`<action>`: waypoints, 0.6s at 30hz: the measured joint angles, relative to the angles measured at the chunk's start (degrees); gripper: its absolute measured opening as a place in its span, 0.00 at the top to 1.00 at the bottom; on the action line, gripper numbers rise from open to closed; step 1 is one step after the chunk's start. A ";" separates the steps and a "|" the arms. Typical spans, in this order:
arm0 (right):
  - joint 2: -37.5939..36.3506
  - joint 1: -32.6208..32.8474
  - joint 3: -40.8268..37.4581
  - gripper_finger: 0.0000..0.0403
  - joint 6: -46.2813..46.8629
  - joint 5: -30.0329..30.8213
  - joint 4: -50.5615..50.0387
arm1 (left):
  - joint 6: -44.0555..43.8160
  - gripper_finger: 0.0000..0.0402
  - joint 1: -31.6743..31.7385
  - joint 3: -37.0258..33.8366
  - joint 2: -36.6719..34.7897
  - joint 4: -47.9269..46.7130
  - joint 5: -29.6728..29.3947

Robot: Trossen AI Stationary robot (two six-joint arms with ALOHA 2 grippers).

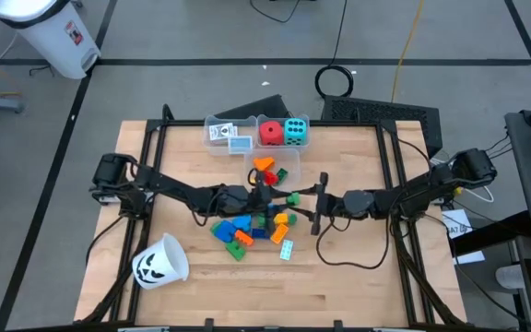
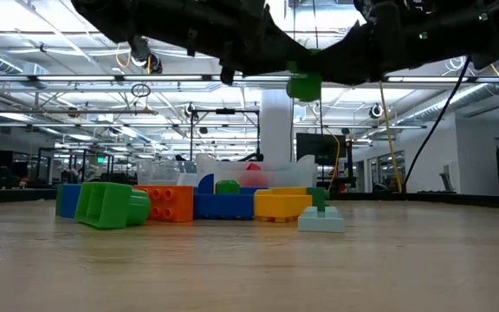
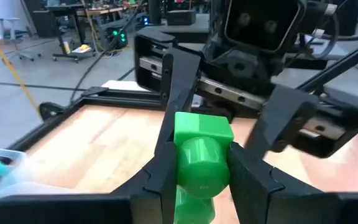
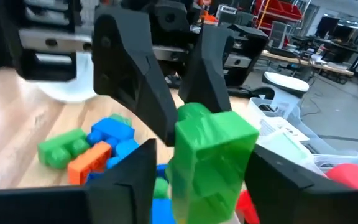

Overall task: Pick & Place Toys
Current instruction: Put the green game piece into the bottom transparent bin

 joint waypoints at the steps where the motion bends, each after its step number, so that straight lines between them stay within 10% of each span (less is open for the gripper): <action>1: -0.05 -0.02 0.09 0.48 1.23 0.14 0.00 | 0.63 0.72 0.13 0.00 -0.93 -0.88 -1.05; 8: -1.10 0.32 -0.06 0.36 4.60 -1.78 -3.40 | 2.26 0.72 3.77 0.07 -8.72 -11.55 -12.03; 18: -2.89 0.04 -0.08 0.33 3.23 0.13 -6.05 | -5.16 0.72 13.43 -0.07 -2.99 -17.66 3.70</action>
